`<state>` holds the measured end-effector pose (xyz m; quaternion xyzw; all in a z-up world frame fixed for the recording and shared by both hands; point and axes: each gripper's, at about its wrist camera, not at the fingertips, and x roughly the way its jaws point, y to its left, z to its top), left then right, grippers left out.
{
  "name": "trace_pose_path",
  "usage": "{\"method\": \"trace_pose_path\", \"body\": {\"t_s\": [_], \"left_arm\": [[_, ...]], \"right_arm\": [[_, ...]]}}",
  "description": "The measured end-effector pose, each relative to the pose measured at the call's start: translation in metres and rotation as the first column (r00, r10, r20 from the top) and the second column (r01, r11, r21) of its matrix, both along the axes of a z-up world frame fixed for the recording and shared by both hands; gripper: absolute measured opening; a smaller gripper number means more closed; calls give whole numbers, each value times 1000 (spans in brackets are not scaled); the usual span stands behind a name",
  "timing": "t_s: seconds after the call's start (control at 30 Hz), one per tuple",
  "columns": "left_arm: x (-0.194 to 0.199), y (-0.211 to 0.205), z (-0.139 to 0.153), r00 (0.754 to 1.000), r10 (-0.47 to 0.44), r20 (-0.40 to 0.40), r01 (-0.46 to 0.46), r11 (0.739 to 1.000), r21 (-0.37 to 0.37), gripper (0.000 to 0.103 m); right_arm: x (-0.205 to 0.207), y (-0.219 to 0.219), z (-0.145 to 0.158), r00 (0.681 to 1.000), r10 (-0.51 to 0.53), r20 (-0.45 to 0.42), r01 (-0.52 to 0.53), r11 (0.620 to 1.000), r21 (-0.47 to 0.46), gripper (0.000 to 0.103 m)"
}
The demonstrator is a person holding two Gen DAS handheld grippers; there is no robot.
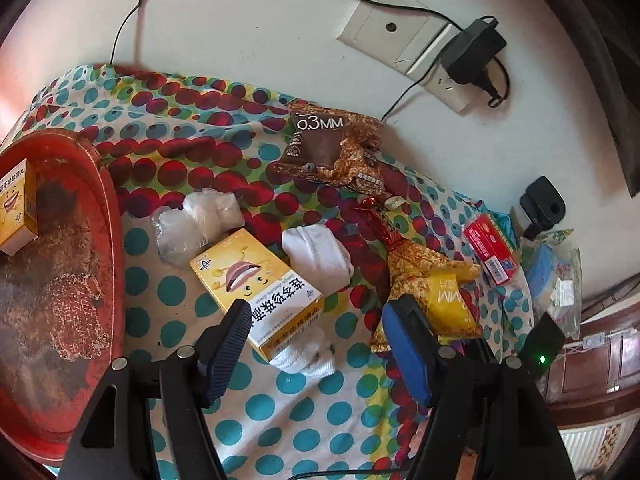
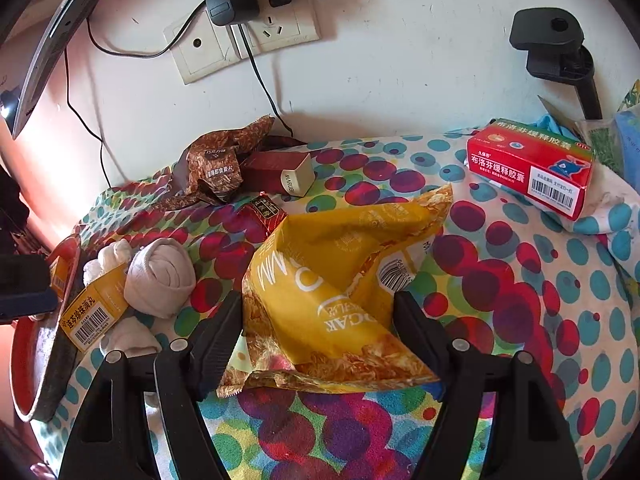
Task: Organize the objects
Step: 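Move the right tool to the yellow chip bag and grasp it, then grasp the second yellow medicine box with the left tool while the right tool holds the chip bag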
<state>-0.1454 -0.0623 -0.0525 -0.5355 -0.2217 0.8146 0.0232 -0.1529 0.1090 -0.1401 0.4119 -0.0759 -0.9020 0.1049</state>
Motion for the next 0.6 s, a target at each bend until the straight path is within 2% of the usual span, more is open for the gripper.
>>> {"method": "trace_pose_path", "body": {"t_s": [0.1,0.23,0.37,0.6], "left_arm": [[-10,-6,-9,995,75,64,-75,997,-6,70],[-14,-13,-16,981,168,102,-160,984,-79,70],[-21,-17,-24,969,199,146,-192,979,-64,70],[-25,-19,-36,955,246,169,-230,967,-105,70]], "right_arm": [[-2,2,-1,1000,2,12,-2,1000,-28,73],[-4,5,-1,1000,4,23,-3,998,-58,74],[-5,6,-1,1000,6,24,-4,998,-61,74],[-5,6,-1,1000,5,29,-3,998,-66,74]]}}
